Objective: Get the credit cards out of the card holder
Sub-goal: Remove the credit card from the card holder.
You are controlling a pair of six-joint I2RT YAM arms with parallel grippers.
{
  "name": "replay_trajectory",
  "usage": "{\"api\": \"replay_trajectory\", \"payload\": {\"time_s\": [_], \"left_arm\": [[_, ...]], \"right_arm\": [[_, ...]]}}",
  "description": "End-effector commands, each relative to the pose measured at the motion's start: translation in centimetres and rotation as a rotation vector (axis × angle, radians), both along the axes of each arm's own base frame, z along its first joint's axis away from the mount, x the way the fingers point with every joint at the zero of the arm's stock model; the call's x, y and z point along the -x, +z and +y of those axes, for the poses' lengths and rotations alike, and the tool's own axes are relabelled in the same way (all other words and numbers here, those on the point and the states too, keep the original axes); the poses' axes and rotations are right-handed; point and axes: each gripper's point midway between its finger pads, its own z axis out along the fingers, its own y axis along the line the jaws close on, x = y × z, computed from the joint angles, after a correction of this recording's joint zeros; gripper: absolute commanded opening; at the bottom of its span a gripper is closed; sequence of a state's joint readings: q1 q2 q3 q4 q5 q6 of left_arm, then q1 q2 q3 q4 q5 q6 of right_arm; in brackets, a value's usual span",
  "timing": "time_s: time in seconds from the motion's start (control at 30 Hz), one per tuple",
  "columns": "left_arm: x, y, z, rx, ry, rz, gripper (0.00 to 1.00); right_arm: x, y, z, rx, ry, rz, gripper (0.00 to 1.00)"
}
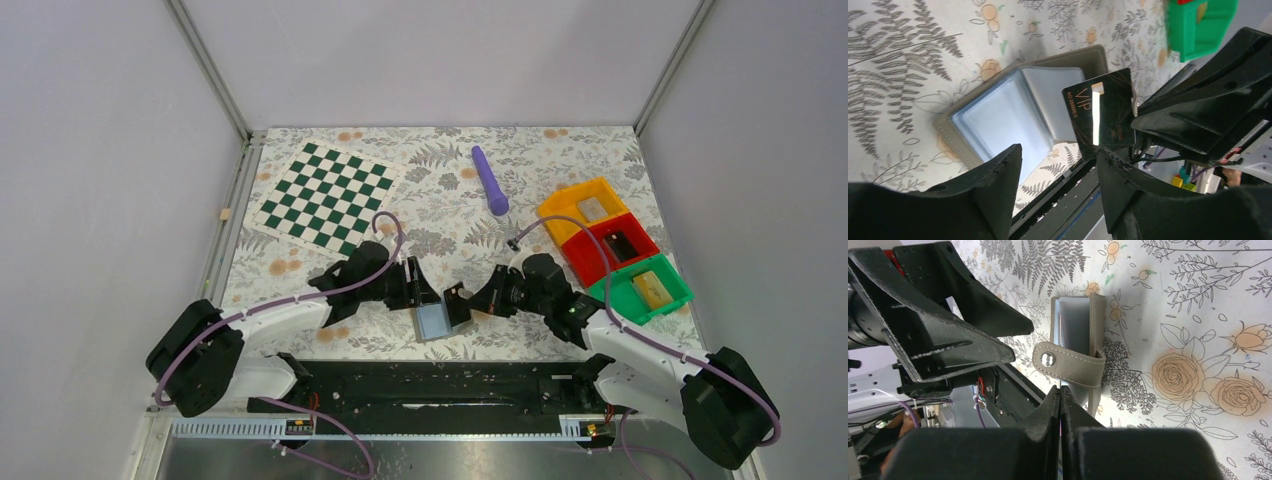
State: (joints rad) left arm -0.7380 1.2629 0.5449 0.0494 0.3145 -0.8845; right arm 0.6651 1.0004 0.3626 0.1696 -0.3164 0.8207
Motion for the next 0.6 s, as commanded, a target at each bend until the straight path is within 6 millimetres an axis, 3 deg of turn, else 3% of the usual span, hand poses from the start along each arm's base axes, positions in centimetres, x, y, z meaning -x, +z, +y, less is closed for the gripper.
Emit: {"api": "replay_trajectory", "payload": {"time_s": [0.0, 0.43, 0.57], "left_arm": [[-0.4, 2.9, -1.7, 0.155, -0.042, -0.084, 0.57], [-0.3, 3.2, -3.3, 0.272, -0.072, -0.072, 0.57], [-0.4, 3.7, -3.6, 0.287, -0.085, -0.081, 0.5]], "right_arm": [[-0.5, 3.1, 1.1, -0.117, 0.026, -0.04, 0.0], [-0.2, 3.9, 1.8, -0.201, 0.056, -0.021, 0.0], [-0.1, 3.5, 1.9, -0.202, 0.063, -0.006, 0.0]]}}
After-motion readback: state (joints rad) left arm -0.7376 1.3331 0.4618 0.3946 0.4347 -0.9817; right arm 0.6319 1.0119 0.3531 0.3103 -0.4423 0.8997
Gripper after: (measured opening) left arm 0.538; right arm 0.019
